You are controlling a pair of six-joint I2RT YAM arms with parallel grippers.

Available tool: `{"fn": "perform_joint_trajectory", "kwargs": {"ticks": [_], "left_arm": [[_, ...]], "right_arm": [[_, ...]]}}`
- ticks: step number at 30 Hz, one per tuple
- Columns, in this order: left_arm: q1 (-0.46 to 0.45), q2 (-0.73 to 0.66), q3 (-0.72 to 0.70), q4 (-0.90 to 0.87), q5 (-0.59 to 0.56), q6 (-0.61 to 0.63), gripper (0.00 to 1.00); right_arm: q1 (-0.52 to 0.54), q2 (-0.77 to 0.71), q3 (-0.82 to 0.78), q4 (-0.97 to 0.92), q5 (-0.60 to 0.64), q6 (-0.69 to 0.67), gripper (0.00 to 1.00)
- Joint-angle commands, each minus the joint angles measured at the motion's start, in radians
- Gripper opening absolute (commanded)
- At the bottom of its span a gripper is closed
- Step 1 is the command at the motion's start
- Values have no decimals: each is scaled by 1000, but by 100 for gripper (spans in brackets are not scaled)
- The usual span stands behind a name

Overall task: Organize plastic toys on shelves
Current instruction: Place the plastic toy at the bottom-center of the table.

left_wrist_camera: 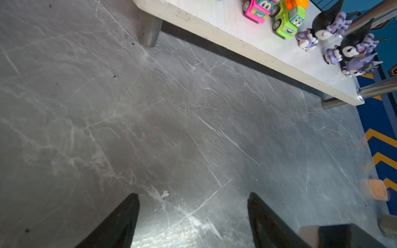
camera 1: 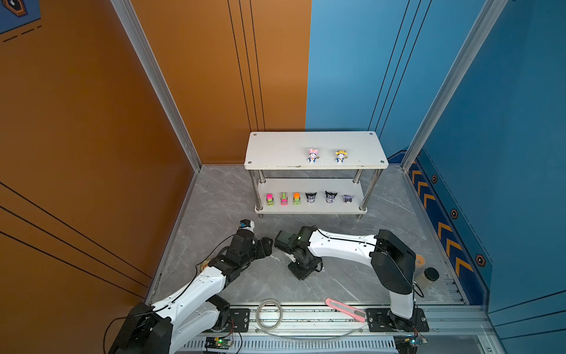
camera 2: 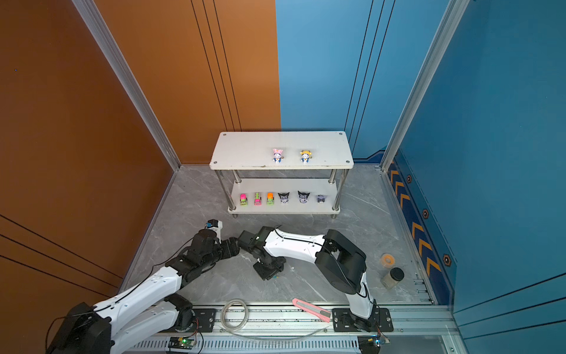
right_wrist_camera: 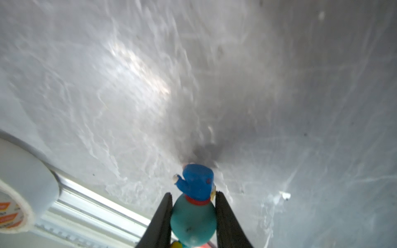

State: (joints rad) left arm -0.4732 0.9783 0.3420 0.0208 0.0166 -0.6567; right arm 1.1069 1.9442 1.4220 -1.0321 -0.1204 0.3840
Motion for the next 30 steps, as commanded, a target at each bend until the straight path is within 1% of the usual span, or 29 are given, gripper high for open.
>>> {"fn": "perform_joint_trajectory", "kwargs": {"ticks": [1, 6, 10, 16, 23, 25, 28, 30], "left_arm": [[-18, 2, 20, 17, 6, 20, 81], [-30, -1, 0, 39, 11, 11, 81], [-38, -13, -3, 38, 15, 16, 82], [-40, -29, -6, 30, 13, 22, 82], [-41, -27, -2, 30, 13, 20, 83], [-41, -26, -1, 29, 9, 21, 83], [-41, -14, 1, 36, 8, 19, 84], [-42, -4, 2, 45, 10, 18, 84]], "right_arm": [[7, -40, 35, -222, 2, 37, 0], [-1, -8, 46, -386, -15, 9, 0], [-4, 21, 42, -461, -35, -15, 0], [-10, 82, 47, -473, -77, -54, 0], [-7, 176, 86, -439, -81, -98, 0], [-10, 190, 92, -433, -79, -107, 7], [-10, 202, 94, -421, -72, -115, 23], [-13, 206, 92, -409, -62, -119, 28]]}}
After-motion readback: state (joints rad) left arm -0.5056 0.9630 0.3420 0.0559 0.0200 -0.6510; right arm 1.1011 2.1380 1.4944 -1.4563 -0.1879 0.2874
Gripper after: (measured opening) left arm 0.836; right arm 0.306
